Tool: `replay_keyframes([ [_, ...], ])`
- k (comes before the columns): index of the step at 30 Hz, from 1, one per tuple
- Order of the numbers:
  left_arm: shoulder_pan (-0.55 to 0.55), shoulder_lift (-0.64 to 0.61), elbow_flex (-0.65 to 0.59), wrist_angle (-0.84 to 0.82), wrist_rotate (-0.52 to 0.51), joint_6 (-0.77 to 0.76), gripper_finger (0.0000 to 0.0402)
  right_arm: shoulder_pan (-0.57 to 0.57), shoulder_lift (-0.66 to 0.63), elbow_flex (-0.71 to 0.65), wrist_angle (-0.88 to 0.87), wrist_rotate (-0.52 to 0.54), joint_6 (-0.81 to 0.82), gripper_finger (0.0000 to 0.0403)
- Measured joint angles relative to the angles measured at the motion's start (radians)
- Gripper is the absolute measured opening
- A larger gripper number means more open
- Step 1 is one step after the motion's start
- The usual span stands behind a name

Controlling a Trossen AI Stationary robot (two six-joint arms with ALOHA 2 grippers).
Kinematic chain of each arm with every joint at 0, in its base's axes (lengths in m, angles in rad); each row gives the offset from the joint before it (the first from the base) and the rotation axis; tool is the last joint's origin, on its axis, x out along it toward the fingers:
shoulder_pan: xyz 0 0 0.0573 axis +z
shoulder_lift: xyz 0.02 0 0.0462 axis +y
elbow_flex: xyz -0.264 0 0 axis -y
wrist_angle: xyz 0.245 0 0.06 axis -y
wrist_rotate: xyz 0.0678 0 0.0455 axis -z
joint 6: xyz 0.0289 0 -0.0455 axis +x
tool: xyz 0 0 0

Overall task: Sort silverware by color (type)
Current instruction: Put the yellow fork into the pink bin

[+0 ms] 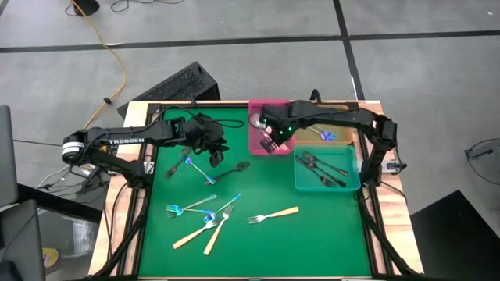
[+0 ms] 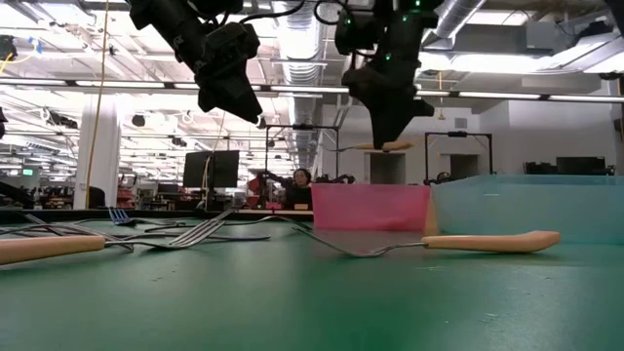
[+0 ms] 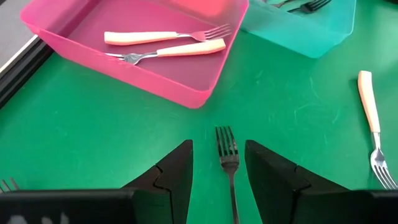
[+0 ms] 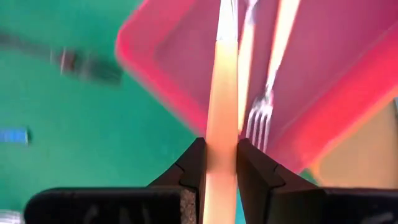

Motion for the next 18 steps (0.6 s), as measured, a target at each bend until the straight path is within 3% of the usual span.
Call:
replay_keyframes([
  [10, 0.0, 0.0, 0.0, 0.0, -0.023, -0.016, 0.0129, -0.105, 0.021, -0.002, 0.08, 0.037, 0.002, 0.0086],
  [18, 0.0, 0.0, 0.0, 0.0, -0.046, -0.024, 0.0129, -0.117, 0.095, 0.001, 0.091, 0.054, -0.017, 0.0094],
])
